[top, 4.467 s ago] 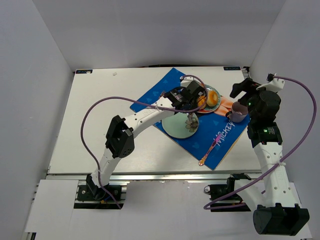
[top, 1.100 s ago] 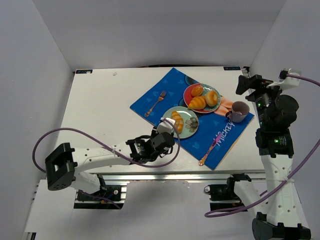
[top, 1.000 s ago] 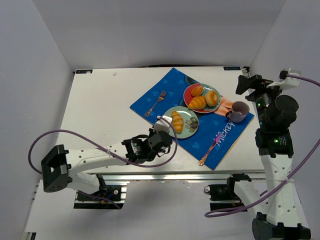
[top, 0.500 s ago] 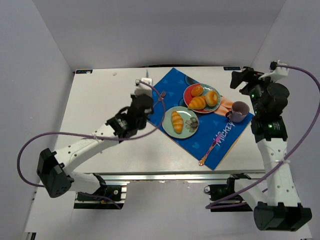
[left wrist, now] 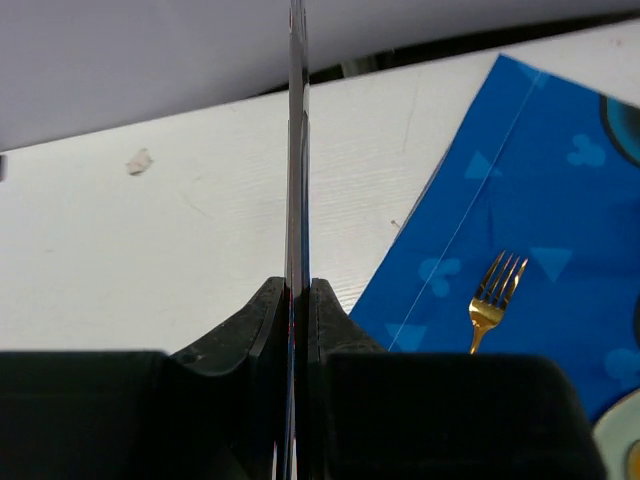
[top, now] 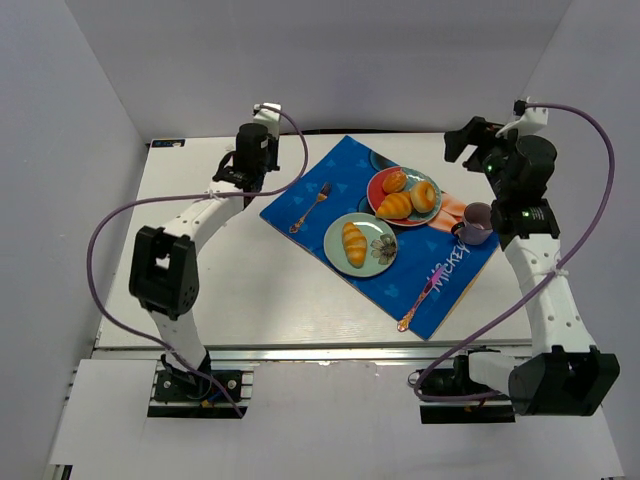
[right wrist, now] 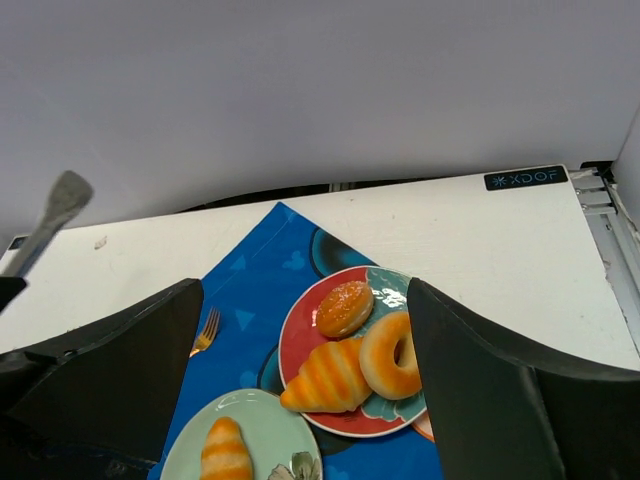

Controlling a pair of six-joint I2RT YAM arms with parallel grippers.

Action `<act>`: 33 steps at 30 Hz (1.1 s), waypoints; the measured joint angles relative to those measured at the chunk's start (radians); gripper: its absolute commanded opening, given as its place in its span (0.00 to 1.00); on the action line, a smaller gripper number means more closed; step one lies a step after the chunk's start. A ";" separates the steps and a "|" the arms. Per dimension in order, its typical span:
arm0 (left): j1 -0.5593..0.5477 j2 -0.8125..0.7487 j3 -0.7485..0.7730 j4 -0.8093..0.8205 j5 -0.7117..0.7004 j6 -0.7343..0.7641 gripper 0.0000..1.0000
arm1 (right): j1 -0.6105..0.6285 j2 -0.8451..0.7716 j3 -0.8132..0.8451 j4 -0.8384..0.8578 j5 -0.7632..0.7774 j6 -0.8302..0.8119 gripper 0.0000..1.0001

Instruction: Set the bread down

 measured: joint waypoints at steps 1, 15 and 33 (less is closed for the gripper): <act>0.015 0.030 0.009 0.009 0.036 0.006 0.22 | 0.000 0.014 0.010 0.001 -0.007 0.000 0.89; 0.174 0.402 0.147 0.003 0.288 0.165 0.22 | 0.000 0.122 0.053 0.000 -0.033 -0.020 0.89; 0.237 0.517 0.208 0.022 0.334 0.250 0.74 | 0.023 0.154 0.093 -0.009 -0.029 -0.024 0.89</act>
